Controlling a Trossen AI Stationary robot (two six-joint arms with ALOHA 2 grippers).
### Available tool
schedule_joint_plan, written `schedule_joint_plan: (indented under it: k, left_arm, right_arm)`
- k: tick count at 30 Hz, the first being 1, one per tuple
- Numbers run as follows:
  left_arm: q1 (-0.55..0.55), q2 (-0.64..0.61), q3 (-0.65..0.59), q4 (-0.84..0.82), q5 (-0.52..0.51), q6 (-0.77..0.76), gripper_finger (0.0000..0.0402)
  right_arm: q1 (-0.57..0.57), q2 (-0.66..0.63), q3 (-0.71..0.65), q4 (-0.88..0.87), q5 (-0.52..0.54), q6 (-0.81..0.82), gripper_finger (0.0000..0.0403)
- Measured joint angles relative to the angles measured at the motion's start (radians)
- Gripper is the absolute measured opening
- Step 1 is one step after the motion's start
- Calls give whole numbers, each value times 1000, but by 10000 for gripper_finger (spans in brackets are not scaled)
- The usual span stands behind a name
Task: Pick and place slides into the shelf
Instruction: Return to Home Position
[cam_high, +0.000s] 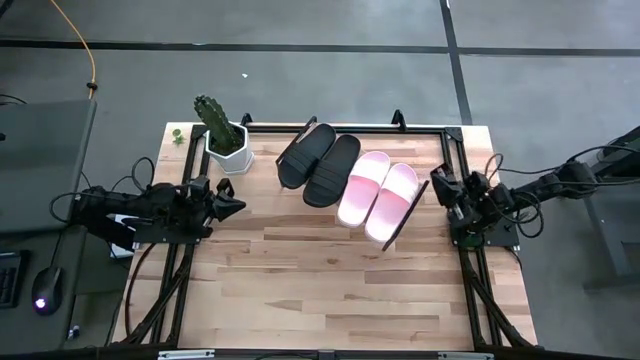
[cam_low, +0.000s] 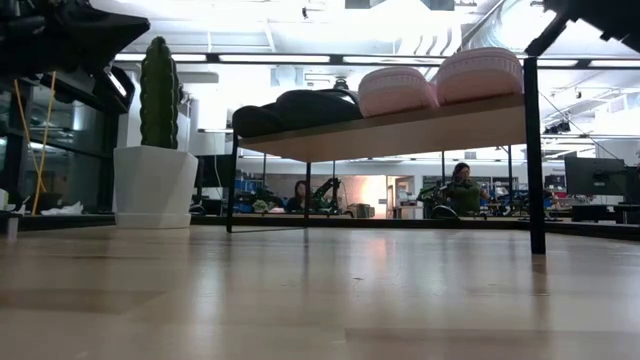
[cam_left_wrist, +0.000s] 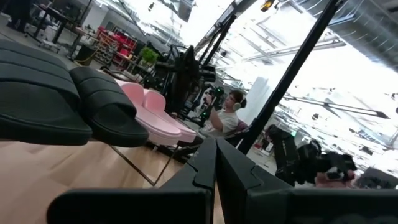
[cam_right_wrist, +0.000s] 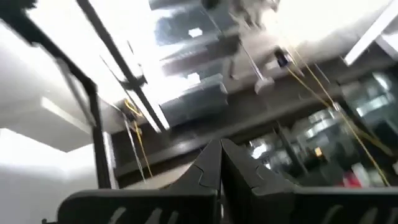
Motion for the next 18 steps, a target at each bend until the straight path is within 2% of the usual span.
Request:
schedule_joint_plan:
  k: [5, 9, 12, 18]
  left_arm:
    - [0, 0, 0, 0, -2, -21, 0]
    - [0, 0, 0, -2, -2, -29, 0]
    - [0, 0, 0, -2, -2, -30, 0]
    - [0, 0, 0, -5, -2, -30, 0]
  right_arm:
    - [0, -100, 0, 8, -33, -126, 0]
    - [1, -223, 0, -88, -35, -168, 0]
    - [1, -344, 0, -222, -36, -156, 0]
    - [1, -624, 0, -605, -31, -105, 0]
